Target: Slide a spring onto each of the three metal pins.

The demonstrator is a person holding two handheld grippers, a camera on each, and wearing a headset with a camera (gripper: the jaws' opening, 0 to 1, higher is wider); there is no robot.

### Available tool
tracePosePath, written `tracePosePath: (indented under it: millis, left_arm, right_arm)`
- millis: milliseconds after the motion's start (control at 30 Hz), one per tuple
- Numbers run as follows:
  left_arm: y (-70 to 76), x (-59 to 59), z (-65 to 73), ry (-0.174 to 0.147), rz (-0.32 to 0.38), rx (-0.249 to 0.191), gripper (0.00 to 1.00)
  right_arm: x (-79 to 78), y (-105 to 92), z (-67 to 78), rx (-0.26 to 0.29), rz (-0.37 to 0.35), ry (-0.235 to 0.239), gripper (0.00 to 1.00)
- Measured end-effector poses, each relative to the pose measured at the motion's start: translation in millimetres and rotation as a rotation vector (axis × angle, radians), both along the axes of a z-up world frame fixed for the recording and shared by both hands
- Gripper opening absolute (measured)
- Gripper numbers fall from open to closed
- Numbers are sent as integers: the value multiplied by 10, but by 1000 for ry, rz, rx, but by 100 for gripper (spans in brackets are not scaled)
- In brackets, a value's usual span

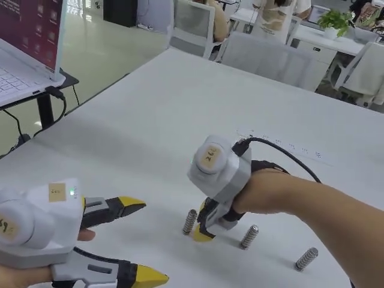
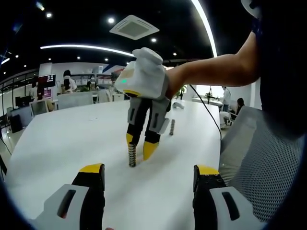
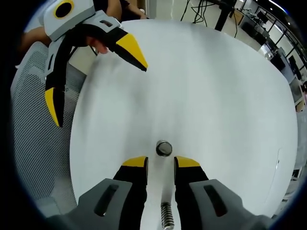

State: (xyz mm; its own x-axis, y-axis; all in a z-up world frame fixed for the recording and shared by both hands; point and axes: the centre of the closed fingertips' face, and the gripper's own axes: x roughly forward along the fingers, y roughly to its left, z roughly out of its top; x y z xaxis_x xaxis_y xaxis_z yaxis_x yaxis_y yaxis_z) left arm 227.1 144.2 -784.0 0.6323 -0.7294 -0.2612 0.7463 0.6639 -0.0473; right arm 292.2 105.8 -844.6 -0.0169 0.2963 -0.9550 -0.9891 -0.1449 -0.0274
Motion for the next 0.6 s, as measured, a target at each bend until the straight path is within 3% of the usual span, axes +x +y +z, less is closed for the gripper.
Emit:
tracePosePath:
  millis: [600]
  left_arm:
    - [-75,-12,0,3,-20,7,73]
  right_arm:
    - [-150,-142,153,94,-65,-1,20]
